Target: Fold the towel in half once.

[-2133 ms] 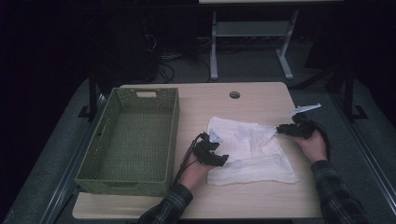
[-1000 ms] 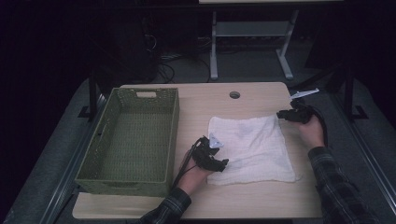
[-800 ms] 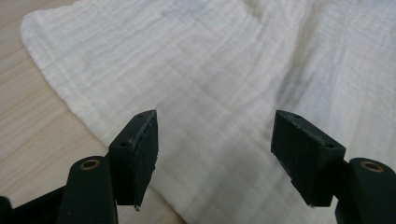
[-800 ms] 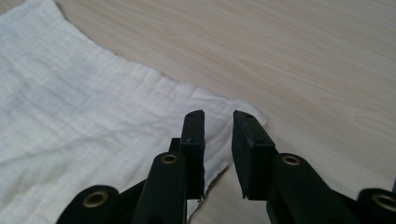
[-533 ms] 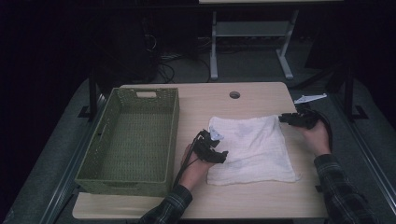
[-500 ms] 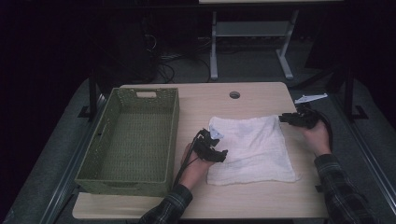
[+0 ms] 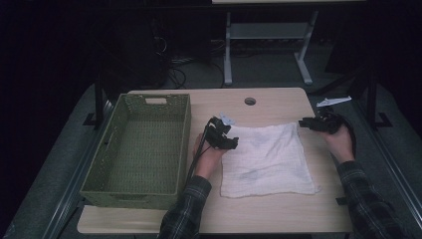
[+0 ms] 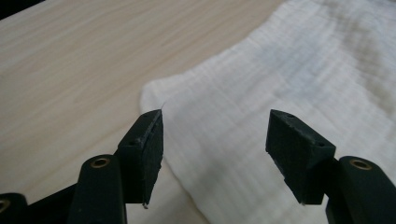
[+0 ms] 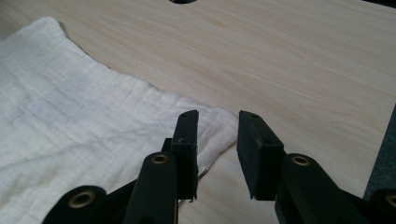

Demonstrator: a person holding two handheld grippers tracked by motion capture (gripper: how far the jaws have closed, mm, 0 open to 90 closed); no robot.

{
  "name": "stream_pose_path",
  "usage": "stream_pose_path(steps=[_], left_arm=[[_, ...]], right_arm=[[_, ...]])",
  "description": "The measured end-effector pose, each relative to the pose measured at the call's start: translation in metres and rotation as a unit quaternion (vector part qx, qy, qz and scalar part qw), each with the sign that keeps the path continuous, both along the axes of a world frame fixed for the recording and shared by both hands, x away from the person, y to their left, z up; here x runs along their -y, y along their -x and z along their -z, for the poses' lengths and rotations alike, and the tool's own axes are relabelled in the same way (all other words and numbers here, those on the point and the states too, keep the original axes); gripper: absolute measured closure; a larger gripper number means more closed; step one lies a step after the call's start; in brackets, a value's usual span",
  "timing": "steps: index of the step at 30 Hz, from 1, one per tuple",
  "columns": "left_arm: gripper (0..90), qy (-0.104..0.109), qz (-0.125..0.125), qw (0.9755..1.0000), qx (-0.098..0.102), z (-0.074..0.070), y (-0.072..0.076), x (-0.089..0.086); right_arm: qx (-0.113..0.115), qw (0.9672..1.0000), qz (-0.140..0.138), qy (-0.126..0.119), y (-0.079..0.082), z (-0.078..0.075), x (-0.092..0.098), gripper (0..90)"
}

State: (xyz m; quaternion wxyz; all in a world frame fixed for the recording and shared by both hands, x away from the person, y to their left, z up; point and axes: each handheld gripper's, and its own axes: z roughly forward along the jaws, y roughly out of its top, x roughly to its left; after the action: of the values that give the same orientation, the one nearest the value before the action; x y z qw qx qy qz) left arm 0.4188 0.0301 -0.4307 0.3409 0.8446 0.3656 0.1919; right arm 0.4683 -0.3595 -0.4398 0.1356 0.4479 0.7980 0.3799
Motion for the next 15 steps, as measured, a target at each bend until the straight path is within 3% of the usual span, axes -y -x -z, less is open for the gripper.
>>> stream_pose_path(steps=[4, 8, 15], left_arm=[[39.1, 0.015, -0.018, 0.9997, -0.001, 0.001, -0.021, 0.002], [40.2, 0.015, -0.025, 0.9996, -0.004, 0.007, -0.041, 0.004], [42.2, -0.005, -0.038, 0.9992, -0.011, 0.019, -0.065, 0.006]], right_arm=[[-0.003, 1.0, 0.0, 0.005, -0.003, 0.003, -0.001, 68.2], [-0.003, 1.0, 0.004, 0.006, -0.009, 0.007, 0.0, 68.0], [-0.013, 0.9998, 0.009, 0.008, -0.021, 0.015, 0.003, 67.0]])
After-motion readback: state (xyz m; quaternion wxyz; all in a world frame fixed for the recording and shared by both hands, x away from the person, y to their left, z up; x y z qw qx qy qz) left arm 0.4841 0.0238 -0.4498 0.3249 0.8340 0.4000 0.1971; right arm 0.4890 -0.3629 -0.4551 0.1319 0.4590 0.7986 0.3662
